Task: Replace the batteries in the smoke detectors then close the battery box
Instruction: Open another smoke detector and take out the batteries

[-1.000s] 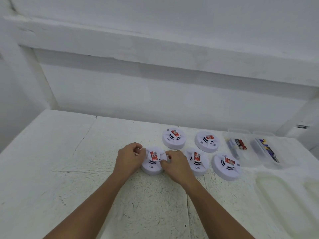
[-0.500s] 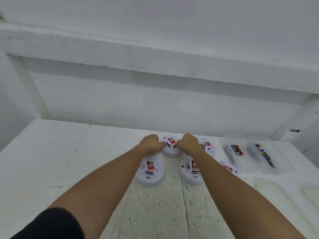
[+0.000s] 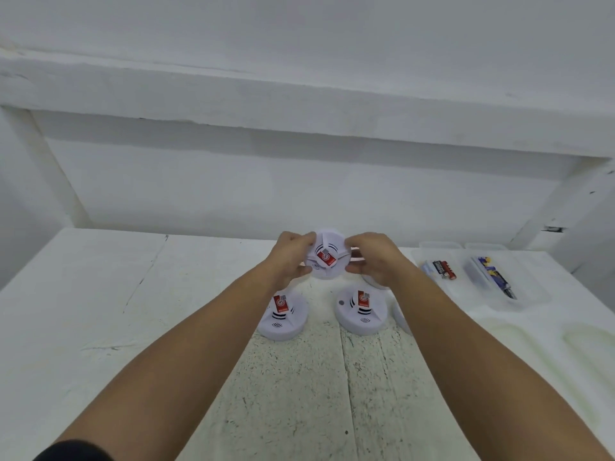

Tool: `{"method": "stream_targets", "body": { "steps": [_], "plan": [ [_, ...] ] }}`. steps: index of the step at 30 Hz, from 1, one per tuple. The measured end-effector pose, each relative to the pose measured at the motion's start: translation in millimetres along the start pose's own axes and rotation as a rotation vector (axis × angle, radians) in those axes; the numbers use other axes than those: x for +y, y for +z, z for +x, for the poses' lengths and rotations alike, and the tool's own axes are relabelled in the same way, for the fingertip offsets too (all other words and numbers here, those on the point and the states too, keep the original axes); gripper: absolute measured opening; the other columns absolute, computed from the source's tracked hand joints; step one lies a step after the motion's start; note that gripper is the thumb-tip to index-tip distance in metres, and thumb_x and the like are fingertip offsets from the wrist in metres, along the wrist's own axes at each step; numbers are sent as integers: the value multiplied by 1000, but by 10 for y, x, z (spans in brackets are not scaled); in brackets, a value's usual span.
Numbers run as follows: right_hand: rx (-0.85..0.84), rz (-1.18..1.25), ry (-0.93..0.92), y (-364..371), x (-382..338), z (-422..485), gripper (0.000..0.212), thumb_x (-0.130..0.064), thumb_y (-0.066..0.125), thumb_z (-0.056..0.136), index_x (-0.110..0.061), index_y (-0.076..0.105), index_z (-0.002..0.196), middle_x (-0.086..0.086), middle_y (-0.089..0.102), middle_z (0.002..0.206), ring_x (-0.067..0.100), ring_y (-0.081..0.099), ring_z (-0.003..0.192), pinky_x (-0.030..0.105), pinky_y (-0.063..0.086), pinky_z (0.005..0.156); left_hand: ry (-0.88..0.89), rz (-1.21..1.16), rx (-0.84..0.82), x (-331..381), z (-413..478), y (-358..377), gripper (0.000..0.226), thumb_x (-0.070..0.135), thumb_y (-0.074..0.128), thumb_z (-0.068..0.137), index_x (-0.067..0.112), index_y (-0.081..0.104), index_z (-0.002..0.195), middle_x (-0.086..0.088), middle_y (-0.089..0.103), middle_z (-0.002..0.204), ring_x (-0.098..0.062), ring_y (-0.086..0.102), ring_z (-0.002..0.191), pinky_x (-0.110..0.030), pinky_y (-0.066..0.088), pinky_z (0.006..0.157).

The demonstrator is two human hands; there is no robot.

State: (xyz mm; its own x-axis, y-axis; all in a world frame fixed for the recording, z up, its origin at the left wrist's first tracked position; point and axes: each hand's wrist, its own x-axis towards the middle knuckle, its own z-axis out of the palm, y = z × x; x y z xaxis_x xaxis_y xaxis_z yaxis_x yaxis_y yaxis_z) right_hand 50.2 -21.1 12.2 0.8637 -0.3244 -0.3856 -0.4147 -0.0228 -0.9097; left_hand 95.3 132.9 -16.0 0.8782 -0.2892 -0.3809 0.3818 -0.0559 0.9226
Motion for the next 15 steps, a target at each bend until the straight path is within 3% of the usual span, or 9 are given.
{"method": "stream_targets", "body": {
  "steps": [5,8,10,12,15],
  "plan": [
    [19,115,-132,-238,118,-471,7,-11,60,91,-5,57,90,9,63,91,23,62,71,32,55,70,154,-40,55,-189,-599,181,33,36,62,90,12,50,108,-7,63,92,-24,64,85,-40,53,91],
    [-12,184,-162,-405,289,-735,10,-11,63,90,-6,59,83,12,63,95,27,64,75,33,58,71,247,38,34,-387,-923,246,27,38,66,87,17,58,100,-5,69,88,-23,63,84,-43,52,89],
    [-52,217,-160,-552,465,-914,12,-9,63,89,-6,57,79,13,63,91,25,64,78,31,58,71,277,146,49,-538,-1121,320,23,38,67,86,20,61,99,3,68,95,-14,65,88,-36,54,78],
    [-73,225,-145,-681,636,-1049,15,-6,63,88,-6,55,76,9,66,81,21,66,76,32,59,72,307,147,35,-693,-1285,381,23,29,70,84,16,61,100,8,67,98,1,66,85,-18,51,68],
    [-65,163,-124,-848,880,-1179,14,0,66,84,-1,56,74,10,65,79,22,67,79,33,59,74,304,68,-68,-947,-1422,442,26,9,77,76,5,62,97,1,72,100,-6,69,93,-14,51,69]
  ]
}}
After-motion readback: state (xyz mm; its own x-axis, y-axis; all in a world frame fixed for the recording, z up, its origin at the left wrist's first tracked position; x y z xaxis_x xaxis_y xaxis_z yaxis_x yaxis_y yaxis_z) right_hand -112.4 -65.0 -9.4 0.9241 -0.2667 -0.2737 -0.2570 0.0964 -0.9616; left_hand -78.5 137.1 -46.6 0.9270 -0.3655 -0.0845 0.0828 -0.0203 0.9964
